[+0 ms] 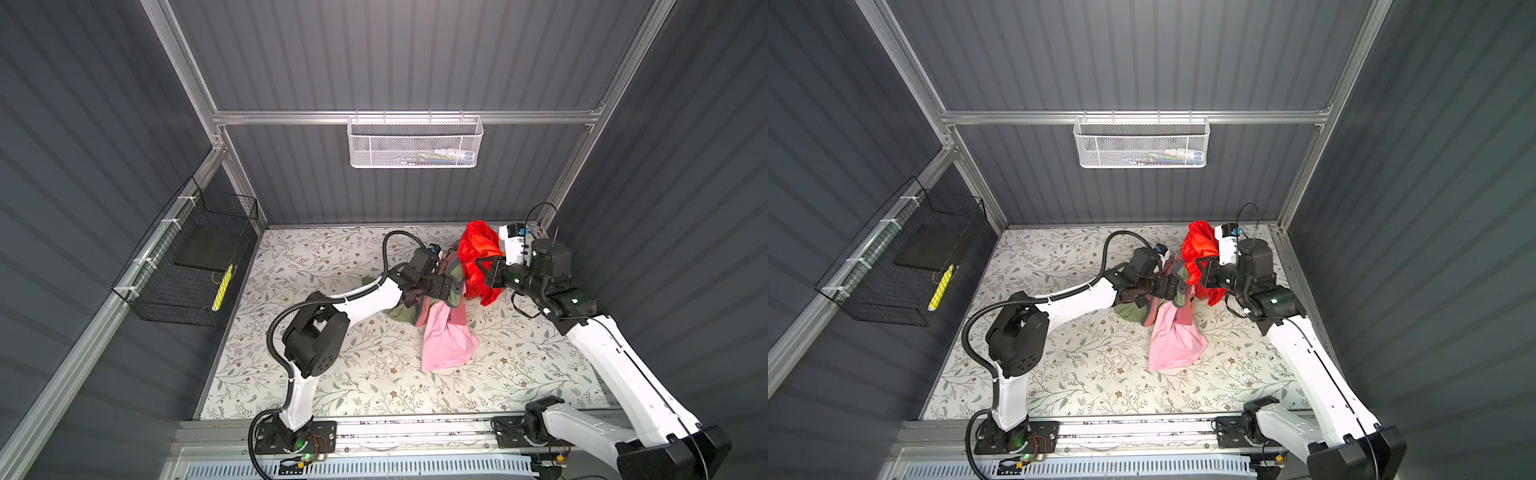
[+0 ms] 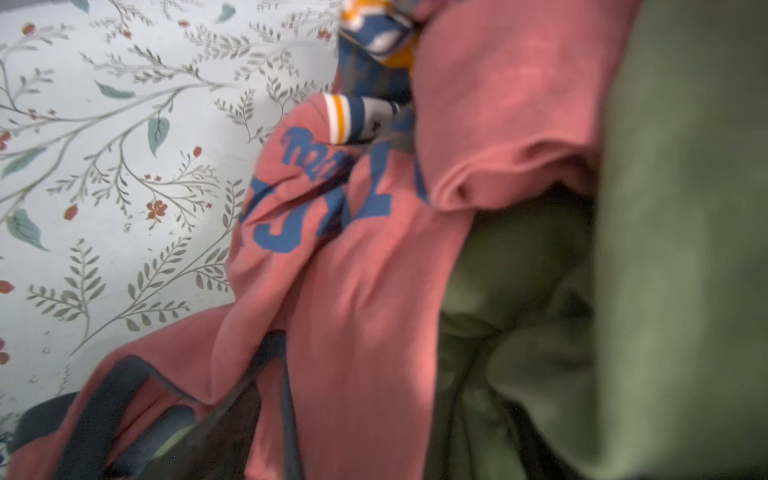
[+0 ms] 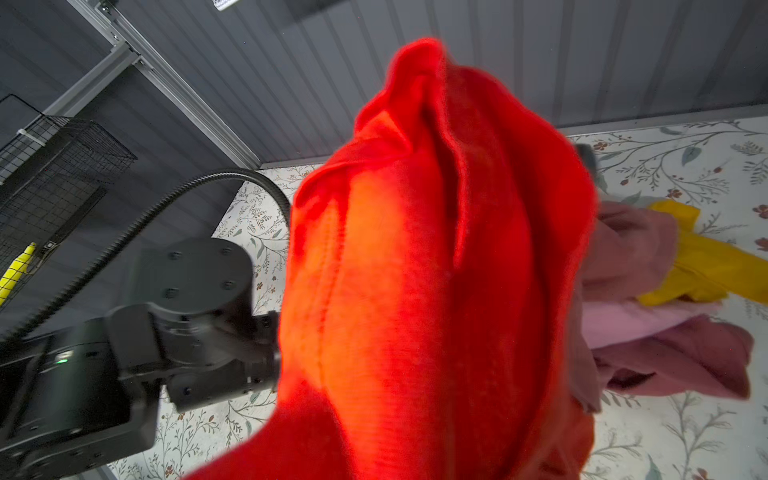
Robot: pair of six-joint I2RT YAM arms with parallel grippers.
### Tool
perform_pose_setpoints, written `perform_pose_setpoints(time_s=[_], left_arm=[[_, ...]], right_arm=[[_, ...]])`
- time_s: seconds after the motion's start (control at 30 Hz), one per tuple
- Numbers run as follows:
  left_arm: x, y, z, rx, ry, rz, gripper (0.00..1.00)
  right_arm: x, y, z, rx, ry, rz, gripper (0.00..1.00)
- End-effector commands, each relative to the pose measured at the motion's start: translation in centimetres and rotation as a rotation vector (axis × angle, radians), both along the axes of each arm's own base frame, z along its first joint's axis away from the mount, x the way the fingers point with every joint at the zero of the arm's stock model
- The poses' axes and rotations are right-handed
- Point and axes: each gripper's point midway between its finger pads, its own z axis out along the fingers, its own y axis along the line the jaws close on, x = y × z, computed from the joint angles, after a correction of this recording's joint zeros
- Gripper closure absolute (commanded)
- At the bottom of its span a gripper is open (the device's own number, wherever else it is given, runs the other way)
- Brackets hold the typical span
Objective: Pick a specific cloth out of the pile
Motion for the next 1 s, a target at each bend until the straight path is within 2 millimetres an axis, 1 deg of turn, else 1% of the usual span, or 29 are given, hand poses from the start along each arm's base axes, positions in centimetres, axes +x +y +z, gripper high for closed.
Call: perform_pose_setpoints(time_s=[0.0,0.1,0.23,0.3,0.33,0.43,0.53,0.63,0.8,0.97], left_arm=[[-0.1,0.8,-3.7,0.124,0.037,0.001,0.06],[0.5,0.5,-4.5,0.143,0.037,0.004,0.06],[1.0,0.1,-5.3,0.170,0.038,-0.004,0.06],[1.2,0.1,-5.6,0.182,0.038,-0.001,0.06],[1.2,0.2,-5.9,0.189,0.041,0.000,0.06],[1.2,0.5,-6.7,0.217,0.052,0.007,0.06],[1.2,0.8,-7.3,0.238,0.059,0.014,0.06],[1.3,1.1,-7.4,0.252,0.055,0.024,0.06],[1.4,1.4,-7.4,0.263,0.051,0.034,0.06],[1.4,1.4,-7.7,0.270,0.054,0.041,0.06]], right_arm=[[-1.4,1.2,7.3,0.094,-0.194,0.082,1.00],[-1.8,1.1,8.3,0.094,-0.211,0.088,1.00],[-2.6,0.7,10.4,0.072,-0.242,0.089,1.00],[-3.2,0.5,11.8,0.071,-0.272,0.089,1.00],[-3.7,0.4,12.1,0.068,-0.269,0.089,1.00],[-4.7,0.1,13.7,0.072,-0.299,0.094,1.00],[-5.4,0.3,14.6,0.080,-0.301,0.113,1.00],[-5.3,0.6,14.4,0.087,-0.287,0.130,1.00],[-4.3,1.6,12.7,0.114,-0.235,0.164,1.00],[-3.5,2.8,13.1,0.153,-0.228,0.212,1.00]])
